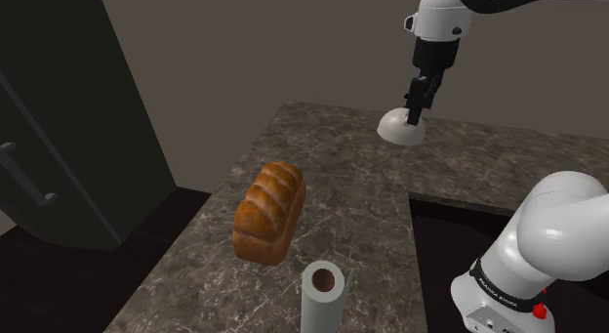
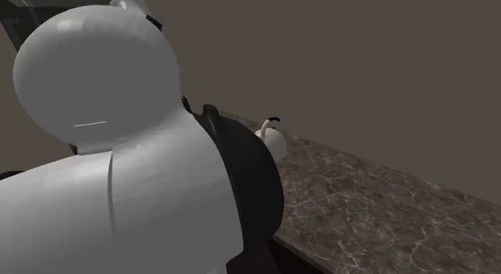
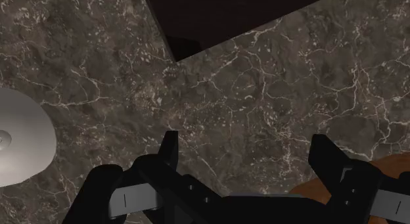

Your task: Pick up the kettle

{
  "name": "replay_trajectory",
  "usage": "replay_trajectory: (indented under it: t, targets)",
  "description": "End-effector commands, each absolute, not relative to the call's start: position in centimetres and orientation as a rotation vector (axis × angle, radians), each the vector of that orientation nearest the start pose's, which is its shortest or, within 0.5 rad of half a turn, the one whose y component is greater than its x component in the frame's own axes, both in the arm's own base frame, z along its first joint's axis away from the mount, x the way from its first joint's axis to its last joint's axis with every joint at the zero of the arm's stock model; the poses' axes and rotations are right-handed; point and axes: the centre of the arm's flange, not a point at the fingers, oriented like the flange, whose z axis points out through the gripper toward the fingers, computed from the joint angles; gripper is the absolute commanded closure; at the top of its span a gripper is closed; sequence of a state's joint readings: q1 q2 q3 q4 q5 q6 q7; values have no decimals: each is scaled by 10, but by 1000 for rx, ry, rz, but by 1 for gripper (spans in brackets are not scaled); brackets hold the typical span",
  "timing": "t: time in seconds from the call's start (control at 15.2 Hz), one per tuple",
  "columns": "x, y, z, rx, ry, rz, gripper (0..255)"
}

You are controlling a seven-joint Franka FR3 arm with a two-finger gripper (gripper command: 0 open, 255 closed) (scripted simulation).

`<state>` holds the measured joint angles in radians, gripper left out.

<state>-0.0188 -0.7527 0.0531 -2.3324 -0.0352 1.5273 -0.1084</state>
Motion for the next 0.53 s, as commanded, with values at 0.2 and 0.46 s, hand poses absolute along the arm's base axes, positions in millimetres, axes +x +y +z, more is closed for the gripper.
replay_trajectory:
  t: [0.2, 0.46]
  targets:
    - [345, -14, 580, -3192, -41, 112, 0]
    - [387, -53, 569, -3164, 172, 139, 0]
